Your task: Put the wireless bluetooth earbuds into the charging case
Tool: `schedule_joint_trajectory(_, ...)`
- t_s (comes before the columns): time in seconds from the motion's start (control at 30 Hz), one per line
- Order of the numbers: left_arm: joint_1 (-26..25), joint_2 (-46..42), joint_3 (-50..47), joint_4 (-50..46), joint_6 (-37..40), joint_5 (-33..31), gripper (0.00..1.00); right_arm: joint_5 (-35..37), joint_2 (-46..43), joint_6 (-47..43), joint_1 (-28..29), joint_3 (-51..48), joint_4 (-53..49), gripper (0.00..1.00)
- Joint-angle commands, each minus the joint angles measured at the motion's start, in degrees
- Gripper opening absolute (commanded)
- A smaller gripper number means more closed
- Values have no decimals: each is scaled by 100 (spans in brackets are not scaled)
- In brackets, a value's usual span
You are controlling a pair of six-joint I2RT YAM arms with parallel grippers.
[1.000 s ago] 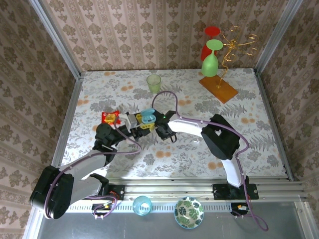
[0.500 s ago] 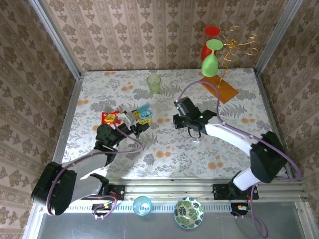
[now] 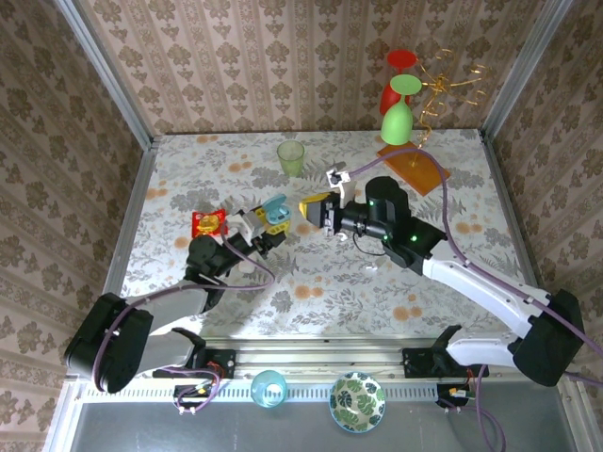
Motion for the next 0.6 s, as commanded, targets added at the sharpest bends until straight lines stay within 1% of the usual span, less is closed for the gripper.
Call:
schedule_joint_trajectory(0.0, -53, 31, 119, 281, 107, 14, 14, -468, 300, 65, 191, 340, 518, 13)
schedule_joint_trajectory(0.23, -110, -17, 101, 282, 104, 5, 14, -583, 761, 114, 351, 611, 690, 13)
schedule_joint_trajectory(0.57, -154, -70, 109, 284, 99, -56, 14, -577, 1205, 36, 454, 753, 551, 13)
